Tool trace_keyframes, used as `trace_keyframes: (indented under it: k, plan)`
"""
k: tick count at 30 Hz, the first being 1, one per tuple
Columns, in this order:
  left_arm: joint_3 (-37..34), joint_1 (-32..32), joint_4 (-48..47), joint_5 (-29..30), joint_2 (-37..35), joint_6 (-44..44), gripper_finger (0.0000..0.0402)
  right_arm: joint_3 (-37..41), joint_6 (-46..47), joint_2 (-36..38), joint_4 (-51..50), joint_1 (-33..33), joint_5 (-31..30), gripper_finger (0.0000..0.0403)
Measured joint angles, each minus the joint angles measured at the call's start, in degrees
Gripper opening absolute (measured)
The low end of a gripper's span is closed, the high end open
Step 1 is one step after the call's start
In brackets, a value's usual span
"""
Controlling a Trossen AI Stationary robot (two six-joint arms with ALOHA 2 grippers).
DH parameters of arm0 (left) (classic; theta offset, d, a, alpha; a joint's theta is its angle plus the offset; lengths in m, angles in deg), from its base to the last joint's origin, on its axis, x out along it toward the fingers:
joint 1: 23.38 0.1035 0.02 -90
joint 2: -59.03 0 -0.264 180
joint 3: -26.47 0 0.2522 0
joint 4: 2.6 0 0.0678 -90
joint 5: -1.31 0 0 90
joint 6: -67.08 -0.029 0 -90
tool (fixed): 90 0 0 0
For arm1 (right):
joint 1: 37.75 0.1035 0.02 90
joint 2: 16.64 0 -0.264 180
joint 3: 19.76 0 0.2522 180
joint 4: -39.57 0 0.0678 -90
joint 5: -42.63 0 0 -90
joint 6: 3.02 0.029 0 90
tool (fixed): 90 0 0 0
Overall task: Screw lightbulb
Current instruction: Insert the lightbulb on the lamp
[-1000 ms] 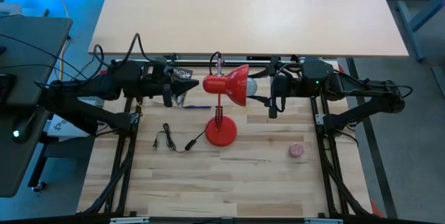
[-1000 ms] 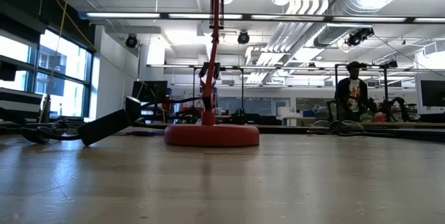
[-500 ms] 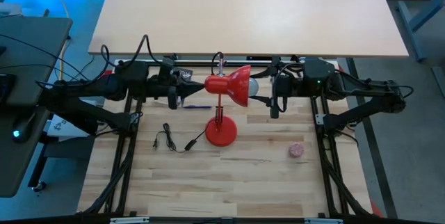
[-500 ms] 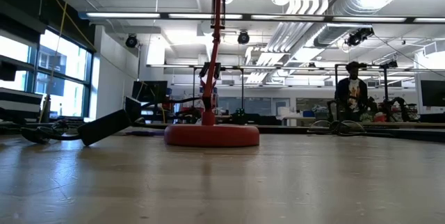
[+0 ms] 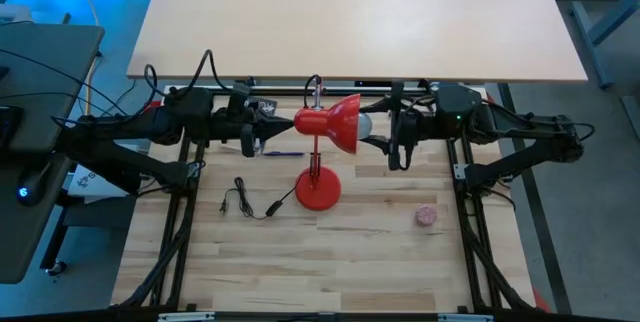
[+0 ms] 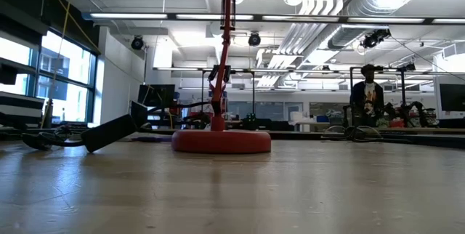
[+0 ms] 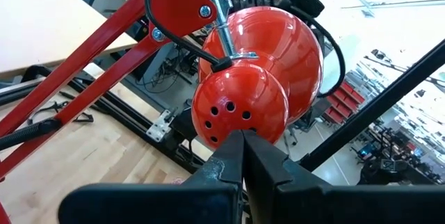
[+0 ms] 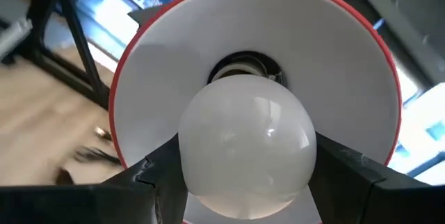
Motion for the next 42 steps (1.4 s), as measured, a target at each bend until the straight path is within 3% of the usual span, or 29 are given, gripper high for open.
trace_keyframes:
  k: [7,15,27,31,36,42]
  plan:
    - [0.00,0.00,0.28,0.01,0.00,0.18,0.0000,0.00,-16.68,-0.02,0.06,0.00,-0.15,0.0228]
    - [0.00,0.00,0.56,-0.20,0.00,0.16,0.0000,0.00,-44.07,-0.02,0.34,0.09,-3.22,0.0228]
    - [0.00,-0.04,3.85,-3.02,-0.02,0.44,0.0000,0.02,-75.91,-0.56,3.20,0.02,-11.90,0.0228]
    - [0.00,-0.04,3.85,-3.02,-0.02,0.59,0.0000,0.04,-77.15,-0.96,4.08,0.02,-13.13,0.0228]
    - [0.00,-0.02,3.76,-3.02,-0.02,0.13,0.0000,0.04,-69.22,-0.94,4.31,0.00,-11.21,0.0231]
    - [0.00,-0.02,3.71,-2.99,-0.02,0.11,0.0000,0.04,-63.63,-0.90,4.30,0.00,-11.06,0.0285]
